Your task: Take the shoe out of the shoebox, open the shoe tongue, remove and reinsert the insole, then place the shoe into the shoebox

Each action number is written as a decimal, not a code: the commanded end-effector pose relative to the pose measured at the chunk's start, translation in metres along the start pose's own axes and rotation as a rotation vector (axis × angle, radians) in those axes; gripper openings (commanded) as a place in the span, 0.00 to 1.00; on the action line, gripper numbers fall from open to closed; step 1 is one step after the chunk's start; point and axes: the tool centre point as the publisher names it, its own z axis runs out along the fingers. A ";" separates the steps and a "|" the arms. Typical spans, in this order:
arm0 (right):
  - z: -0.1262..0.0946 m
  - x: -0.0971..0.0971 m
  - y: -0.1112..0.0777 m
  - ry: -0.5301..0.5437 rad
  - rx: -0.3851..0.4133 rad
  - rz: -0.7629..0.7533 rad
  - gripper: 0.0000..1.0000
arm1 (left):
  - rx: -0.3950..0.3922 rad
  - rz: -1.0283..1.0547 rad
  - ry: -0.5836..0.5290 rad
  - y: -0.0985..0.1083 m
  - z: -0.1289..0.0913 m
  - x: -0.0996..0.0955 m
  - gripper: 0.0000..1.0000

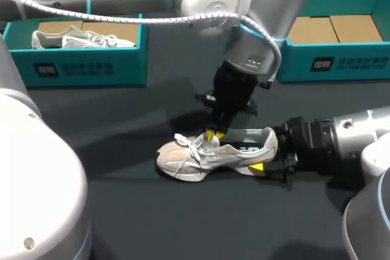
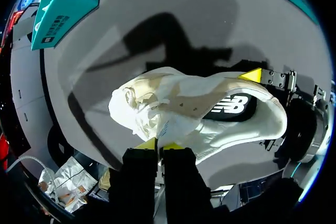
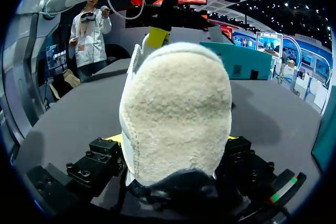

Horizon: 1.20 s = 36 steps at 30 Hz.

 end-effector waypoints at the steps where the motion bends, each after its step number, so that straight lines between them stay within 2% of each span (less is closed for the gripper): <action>1: 0.001 0.000 -0.002 0.001 0.004 0.000 0.00 | 0.044 0.001 0.108 0.008 0.004 -0.030 0.00; 4: 0.001 0.000 -0.002 0.001 0.004 0.000 0.00 | 0.060 0.011 0.113 0.003 0.007 -0.030 0.00; 5: 0.001 0.000 -0.002 0.001 0.004 0.000 0.00 | 0.069 0.020 0.113 0.002 0.007 -0.030 0.07; 6: 0.001 0.000 -0.002 0.001 0.004 0.000 0.00 | 0.074 0.035 0.112 0.001 0.008 -0.029 0.20; 8: 0.001 0.000 -0.002 0.001 0.004 0.000 0.00 | 0.090 0.051 0.113 -0.002 0.007 -0.028 0.35; 10: 0.001 0.000 -0.002 0.001 0.004 0.000 0.00 | 0.092 0.067 0.110 -0.004 0.006 -0.025 0.43; 13: 0.001 0.000 -0.002 0.001 0.004 0.000 0.00 | 0.100 0.101 0.093 -0.006 0.004 -0.020 0.46; 16: 0.001 0.000 -0.002 0.001 0.004 0.000 0.00 | 0.105 0.133 0.073 -0.009 0.004 -0.013 0.46; 23: 0.001 0.000 -0.002 0.001 0.004 0.000 0.00 | 0.094 0.181 0.031 -0.013 0.005 0.002 0.36; 24: 0.001 0.000 -0.002 0.001 0.004 0.000 0.00 | 0.093 0.185 0.024 -0.014 0.005 0.003 0.31; 27: 0.001 0.000 -0.002 0.001 0.004 0.000 0.00 | 0.092 0.186 0.019 -0.015 0.005 0.006 0.00; 31: 0.001 0.000 -0.002 0.001 0.004 0.000 0.00 | 0.095 0.178 0.053 -0.014 0.004 -0.005 0.00; 36: 0.001 0.000 -0.002 0.001 0.004 0.000 0.00 | 0.127 0.129 0.159 -0.007 0.002 -0.035 0.00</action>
